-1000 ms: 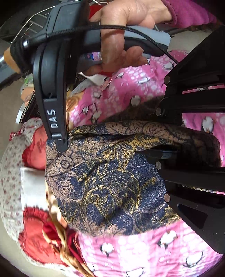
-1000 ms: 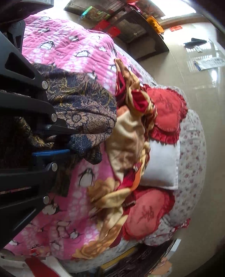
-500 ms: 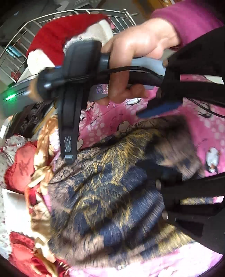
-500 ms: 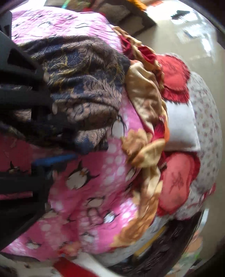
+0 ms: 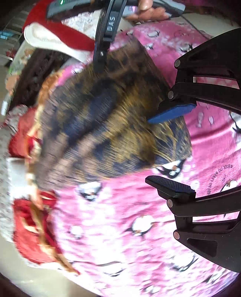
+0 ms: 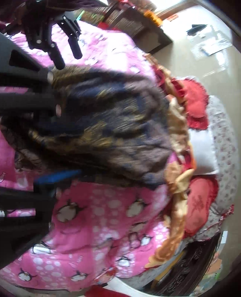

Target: Fold small clothes

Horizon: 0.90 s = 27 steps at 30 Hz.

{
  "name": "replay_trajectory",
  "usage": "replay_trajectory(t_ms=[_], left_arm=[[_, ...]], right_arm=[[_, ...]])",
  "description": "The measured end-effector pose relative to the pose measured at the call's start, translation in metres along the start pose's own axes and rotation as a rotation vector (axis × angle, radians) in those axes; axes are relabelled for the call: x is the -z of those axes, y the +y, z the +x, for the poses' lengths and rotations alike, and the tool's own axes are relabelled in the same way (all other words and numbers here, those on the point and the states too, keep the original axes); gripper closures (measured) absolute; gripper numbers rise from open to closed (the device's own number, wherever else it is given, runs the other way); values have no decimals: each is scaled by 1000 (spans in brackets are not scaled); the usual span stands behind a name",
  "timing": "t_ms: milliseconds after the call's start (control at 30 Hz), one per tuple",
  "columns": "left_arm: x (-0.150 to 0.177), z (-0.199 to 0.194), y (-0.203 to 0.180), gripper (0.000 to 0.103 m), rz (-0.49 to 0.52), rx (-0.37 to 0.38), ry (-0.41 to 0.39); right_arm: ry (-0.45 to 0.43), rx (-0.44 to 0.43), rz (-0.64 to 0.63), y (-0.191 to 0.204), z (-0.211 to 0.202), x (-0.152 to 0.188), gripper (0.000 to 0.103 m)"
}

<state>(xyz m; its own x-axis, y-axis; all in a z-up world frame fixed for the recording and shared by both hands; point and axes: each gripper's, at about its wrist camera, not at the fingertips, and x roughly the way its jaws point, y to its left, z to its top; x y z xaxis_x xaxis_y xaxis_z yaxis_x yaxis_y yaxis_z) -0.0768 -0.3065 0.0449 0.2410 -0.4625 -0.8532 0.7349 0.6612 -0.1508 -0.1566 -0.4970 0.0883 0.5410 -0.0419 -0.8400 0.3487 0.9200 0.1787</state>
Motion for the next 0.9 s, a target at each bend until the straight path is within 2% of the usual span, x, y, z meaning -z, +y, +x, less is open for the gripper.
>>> replay_trajectory(t_ms=[100, 233, 300, 333, 433, 567, 667, 700, 767, 833, 900], left_arm=[[17, 14, 8, 44, -35, 19, 36], [24, 21, 11, 44, -46, 38, 34], [23, 16, 12, 44, -42, 37, 25], [22, 14, 11, 44, -39, 37, 20], [15, 4, 11, 44, -48, 38, -15], [3, -7, 12, 44, -79, 55, -67], [-6, 0, 10, 44, -73, 42, -56], [-8, 3, 9, 44, -69, 35, -52], [-10, 8, 5, 44, -60, 23, -44], [-11, 13, 0, 44, -49, 16, -37], [-11, 16, -2, 44, -44, 15, -31]], right_arm=[[-33, 0, 32, -11, -2, 13, 93], [6, 15, 69, -22, 12, 28, 93], [-21, -39, 126, -29, 7, 26, 93], [-40, -74, 166, -35, 1, 23, 88], [-119, -78, 232, -43, -11, 3, 58], [-144, -50, 260, -39, 1, -29, 58], [-154, -54, 280, -36, 16, -51, 58], [-159, -53, 281, -35, 20, -57, 60], [-163, -27, 273, -34, 27, -65, 85], [-163, -4, 269, -35, 31, -70, 95], [-164, 16, 263, -40, 31, -70, 97]])
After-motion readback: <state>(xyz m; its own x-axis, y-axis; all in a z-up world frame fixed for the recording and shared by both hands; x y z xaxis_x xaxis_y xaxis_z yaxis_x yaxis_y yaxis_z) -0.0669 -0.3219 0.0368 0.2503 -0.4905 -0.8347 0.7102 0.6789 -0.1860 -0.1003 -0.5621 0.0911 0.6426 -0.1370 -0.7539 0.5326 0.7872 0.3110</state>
